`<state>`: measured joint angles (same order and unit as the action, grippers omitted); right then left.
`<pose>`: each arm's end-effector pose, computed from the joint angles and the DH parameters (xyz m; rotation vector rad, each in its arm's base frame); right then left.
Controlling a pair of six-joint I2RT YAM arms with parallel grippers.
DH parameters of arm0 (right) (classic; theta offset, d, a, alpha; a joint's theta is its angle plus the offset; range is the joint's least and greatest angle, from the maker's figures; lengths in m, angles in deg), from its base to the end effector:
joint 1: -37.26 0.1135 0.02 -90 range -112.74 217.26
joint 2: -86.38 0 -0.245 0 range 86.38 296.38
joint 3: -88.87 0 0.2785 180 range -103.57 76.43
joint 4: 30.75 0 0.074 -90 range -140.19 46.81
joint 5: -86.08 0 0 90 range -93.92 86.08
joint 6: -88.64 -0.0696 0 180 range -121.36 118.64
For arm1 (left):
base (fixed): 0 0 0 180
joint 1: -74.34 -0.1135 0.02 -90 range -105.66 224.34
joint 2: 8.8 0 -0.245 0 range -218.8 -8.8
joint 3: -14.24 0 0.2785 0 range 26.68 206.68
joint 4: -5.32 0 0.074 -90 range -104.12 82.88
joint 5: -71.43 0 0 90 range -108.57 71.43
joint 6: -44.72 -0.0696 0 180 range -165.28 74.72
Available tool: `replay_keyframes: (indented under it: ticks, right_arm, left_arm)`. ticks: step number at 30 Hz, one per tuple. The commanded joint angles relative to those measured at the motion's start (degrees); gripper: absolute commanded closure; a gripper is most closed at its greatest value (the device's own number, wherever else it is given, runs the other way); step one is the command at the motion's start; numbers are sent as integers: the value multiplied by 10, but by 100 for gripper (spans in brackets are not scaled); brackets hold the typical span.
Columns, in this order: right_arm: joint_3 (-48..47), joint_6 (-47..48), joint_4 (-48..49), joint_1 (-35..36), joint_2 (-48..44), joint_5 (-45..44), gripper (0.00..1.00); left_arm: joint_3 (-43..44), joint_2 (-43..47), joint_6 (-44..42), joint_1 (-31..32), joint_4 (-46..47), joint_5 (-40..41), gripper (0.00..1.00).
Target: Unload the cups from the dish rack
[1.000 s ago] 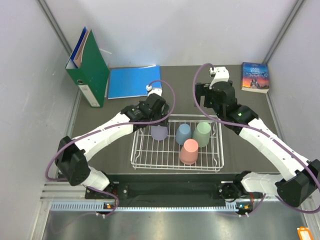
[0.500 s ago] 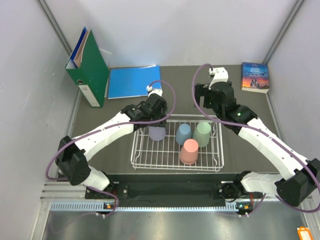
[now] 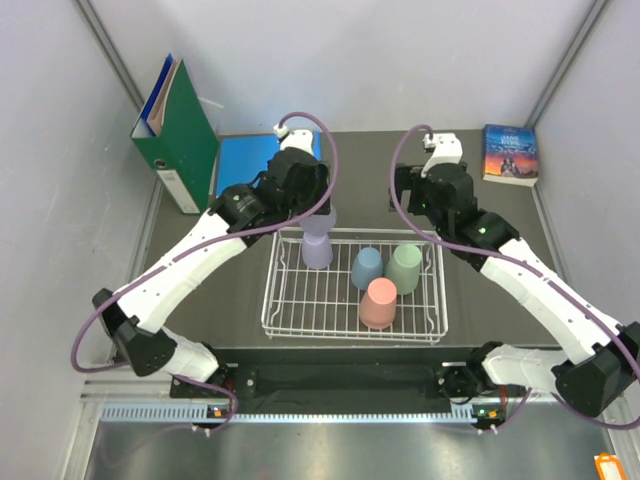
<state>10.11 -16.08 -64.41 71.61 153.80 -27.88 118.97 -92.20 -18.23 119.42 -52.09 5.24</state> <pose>0.2853 0.1608 0.3422 -0.0578 1.9278 0.1630 0.2759 -0.2369 0.3771 0.1087 2.1498 -0.2761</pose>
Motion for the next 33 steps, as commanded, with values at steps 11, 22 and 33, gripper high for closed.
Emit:
replay_keyframes:
  ticks: [11, 22, 33]
  right_arm:
    - [77, -231, 261, -142, -54, 423, 36]
    - [112, -415, 523, -155, 23, 569, 33]
    - [59, -411, 541, -133, 92, 590, 33]
  left_arm:
    - [-223, 113, 295, -249, 544, -452, 100]
    - [-287, 17, 493, -266, 835, -606, 100]
    - [-312, -2, 492, -242, 847, -621, 100]
